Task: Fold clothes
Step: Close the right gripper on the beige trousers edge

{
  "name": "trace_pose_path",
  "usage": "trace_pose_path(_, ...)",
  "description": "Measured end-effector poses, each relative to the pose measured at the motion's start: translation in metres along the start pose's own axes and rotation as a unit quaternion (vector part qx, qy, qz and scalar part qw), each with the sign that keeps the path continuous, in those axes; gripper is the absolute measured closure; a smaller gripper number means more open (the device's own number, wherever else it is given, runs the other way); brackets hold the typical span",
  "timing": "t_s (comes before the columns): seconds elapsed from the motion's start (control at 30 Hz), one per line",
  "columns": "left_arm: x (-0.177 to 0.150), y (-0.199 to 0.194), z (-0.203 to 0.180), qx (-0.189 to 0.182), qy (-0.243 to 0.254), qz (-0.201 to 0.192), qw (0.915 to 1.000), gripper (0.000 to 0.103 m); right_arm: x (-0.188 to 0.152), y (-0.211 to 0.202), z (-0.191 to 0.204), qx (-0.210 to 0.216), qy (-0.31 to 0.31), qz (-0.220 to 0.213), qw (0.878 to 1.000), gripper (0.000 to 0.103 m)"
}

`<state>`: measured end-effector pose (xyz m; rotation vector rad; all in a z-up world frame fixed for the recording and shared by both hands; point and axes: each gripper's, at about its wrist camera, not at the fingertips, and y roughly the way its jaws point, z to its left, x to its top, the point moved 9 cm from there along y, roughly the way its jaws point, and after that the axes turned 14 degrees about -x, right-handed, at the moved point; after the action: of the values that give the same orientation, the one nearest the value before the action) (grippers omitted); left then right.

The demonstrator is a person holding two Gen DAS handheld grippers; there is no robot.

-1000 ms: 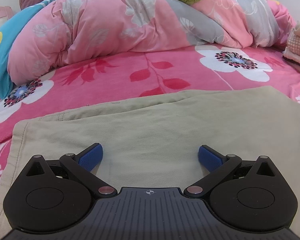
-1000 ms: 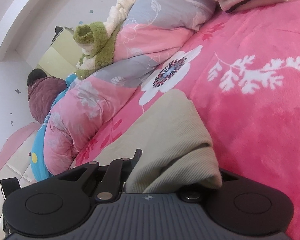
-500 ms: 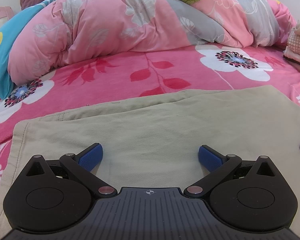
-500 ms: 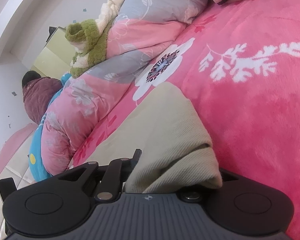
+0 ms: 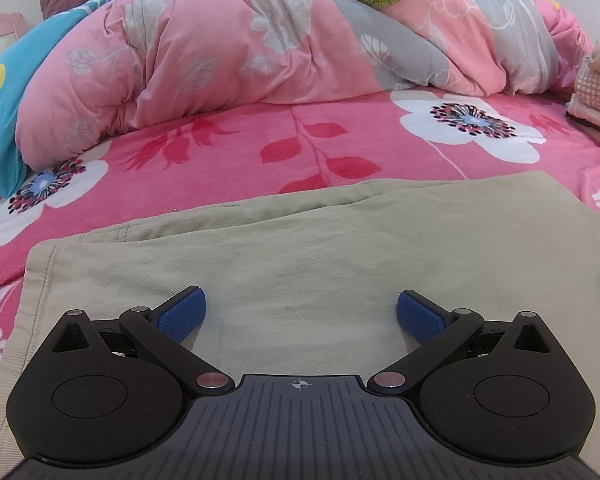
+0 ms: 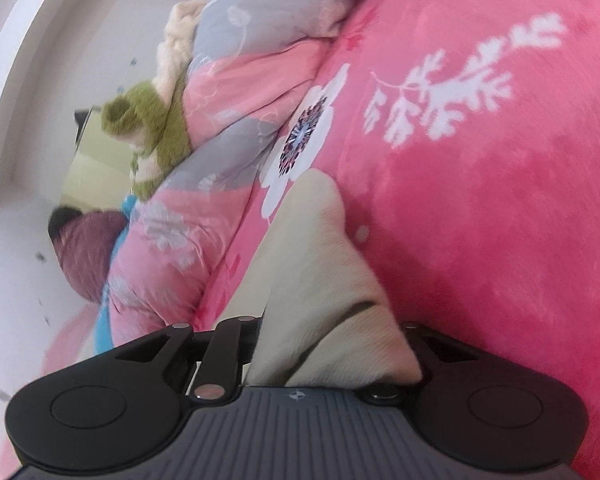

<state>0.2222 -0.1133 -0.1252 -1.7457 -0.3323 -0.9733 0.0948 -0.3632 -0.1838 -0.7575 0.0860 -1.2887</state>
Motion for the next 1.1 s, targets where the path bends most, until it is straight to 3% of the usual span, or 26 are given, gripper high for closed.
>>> trace_pose_path(0.2, 0.0, 0.0, 0.0, -0.002, -0.001, -0.002, 1.0, 0.0, 0.003, 0.001, 0.002, -0.007, 0.007, -0.002, 1.0, 0.087)
trace_pose_path(0.43, -0.001, 0.0, -0.001, -0.006, -0.003, -0.004, 1.0, 0.0, 0.005, -0.009, 0.028, -0.026, -0.07, -0.035, 0.997, 0.089)
trace_pose_path(1.1, -0.001, -0.001, -0.001, -0.009, -0.005, -0.007, 0.9999, 0.0, -0.004, -0.038, 0.115, -0.003, -0.244, -0.105, 0.964, 0.089)
